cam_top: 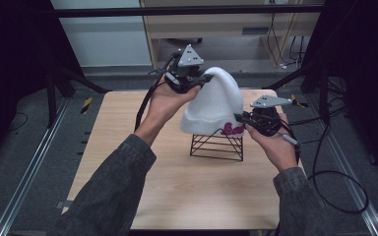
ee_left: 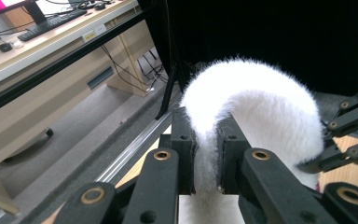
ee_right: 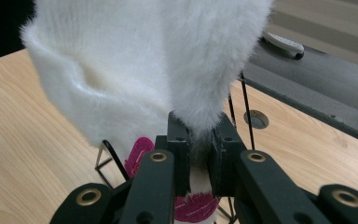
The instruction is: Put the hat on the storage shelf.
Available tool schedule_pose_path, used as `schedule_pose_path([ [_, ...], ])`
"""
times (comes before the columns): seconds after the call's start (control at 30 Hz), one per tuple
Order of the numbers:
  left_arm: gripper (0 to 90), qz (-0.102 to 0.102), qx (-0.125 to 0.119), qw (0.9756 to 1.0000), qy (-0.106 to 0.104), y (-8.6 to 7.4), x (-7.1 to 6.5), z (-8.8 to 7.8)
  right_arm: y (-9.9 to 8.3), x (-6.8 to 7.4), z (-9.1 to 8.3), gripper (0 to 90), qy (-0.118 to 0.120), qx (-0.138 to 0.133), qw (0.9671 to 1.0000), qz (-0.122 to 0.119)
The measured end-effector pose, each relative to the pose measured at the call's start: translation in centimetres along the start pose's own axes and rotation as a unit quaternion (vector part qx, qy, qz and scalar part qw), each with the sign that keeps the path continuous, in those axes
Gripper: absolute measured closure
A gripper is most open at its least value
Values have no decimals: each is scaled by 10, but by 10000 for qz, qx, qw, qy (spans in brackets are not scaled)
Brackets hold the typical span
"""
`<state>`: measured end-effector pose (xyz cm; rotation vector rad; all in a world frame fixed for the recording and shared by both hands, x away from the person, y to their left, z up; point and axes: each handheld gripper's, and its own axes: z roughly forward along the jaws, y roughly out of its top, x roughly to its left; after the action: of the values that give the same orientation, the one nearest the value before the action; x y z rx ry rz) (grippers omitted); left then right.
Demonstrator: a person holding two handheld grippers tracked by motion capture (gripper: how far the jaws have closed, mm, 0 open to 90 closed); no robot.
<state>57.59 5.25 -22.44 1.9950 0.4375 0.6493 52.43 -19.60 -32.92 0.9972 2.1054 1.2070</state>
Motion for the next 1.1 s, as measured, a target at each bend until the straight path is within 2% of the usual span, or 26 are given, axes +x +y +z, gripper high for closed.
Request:
schedule_pose_path([
  [0.13, 802, 64, 62, 10000, -32, -4, -8, 2, -7, 0, -3, 805, 11, 18, 10000, 94],
  [0.4, 802, 117, 129, 9998, -98, -12, -20, 4, -24, -1, -6, 799, -18, 102, 9999, 104],
  [0.53, 802, 164, 188, 9996, -117, -15, -22, 6, -28, -2, -6, 799, -7, 134, 9998, 167],
  [0.77, 800, 99, 227, 9995, -219, -23, -27, 12, -37, -3, -2, 798, -4, 245, 9996, 157],
  [0.87, 800, 97, 261, 9993, -240, -26, -29, 14, -42, -3, -1, 797, -36, 256, 9993, 263],
  [1.0, 800, 96, 277, 9992, -284, -29, -32, 16, -49, -3, 1, 797, 7, 301, 9993, 236],
  [1.1, 800, 125, 280, 9991, -292, -30, -34, 17, -52, -3, 1, 797, 29, 313, 9990, 316],
])
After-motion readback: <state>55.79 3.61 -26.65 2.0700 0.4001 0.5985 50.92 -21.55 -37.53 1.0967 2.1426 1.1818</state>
